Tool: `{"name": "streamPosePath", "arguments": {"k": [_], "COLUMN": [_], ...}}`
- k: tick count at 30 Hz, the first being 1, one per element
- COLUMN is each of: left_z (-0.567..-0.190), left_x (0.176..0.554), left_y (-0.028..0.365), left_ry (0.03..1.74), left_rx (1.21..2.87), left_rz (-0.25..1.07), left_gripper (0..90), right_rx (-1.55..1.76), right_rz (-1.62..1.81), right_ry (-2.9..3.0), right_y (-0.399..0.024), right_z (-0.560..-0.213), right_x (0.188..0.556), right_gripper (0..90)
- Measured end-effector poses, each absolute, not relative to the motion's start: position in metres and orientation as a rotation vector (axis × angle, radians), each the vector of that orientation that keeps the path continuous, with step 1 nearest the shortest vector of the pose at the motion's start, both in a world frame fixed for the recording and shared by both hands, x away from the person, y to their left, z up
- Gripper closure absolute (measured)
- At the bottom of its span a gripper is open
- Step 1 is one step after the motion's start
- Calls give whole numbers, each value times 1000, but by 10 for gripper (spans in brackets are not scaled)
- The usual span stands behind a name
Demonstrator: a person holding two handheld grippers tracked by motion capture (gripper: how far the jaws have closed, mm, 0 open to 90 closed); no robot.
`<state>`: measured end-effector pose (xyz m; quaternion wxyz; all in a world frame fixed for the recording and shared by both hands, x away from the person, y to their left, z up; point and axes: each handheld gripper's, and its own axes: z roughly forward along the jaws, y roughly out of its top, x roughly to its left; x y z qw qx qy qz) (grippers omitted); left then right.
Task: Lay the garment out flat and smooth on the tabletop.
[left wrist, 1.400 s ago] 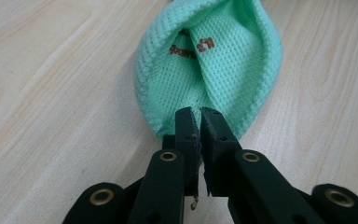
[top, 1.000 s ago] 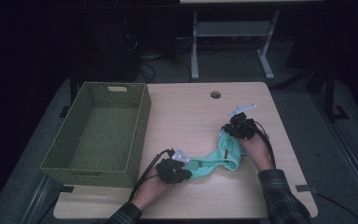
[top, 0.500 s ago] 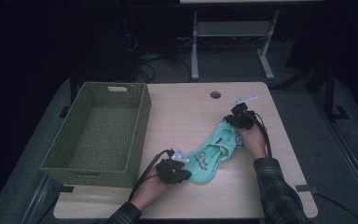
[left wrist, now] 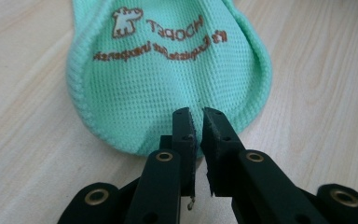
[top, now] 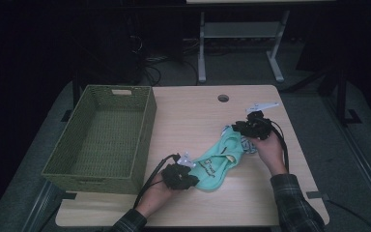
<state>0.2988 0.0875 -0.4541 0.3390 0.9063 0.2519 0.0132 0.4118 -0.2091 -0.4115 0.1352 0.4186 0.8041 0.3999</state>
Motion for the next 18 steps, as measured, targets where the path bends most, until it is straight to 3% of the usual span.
{"name": "streamPosePath", "arguments": {"k": [10, 18], "left_z": [-430, -424], "left_x": [312, 341], "left_y": [87, 59], "left_ry": [675, 647], "left_rx": [2278, 2269], "left_rz": [124, 194], "left_gripper": [765, 690], "right_rx": [1144, 1117], "right_rz": [1262, 1278], "right_ry": [2350, 2340], "right_y": [-212, -225], "right_z": [-416, -415], "right_x": [368, 344], "right_gripper": [750, 740]}}
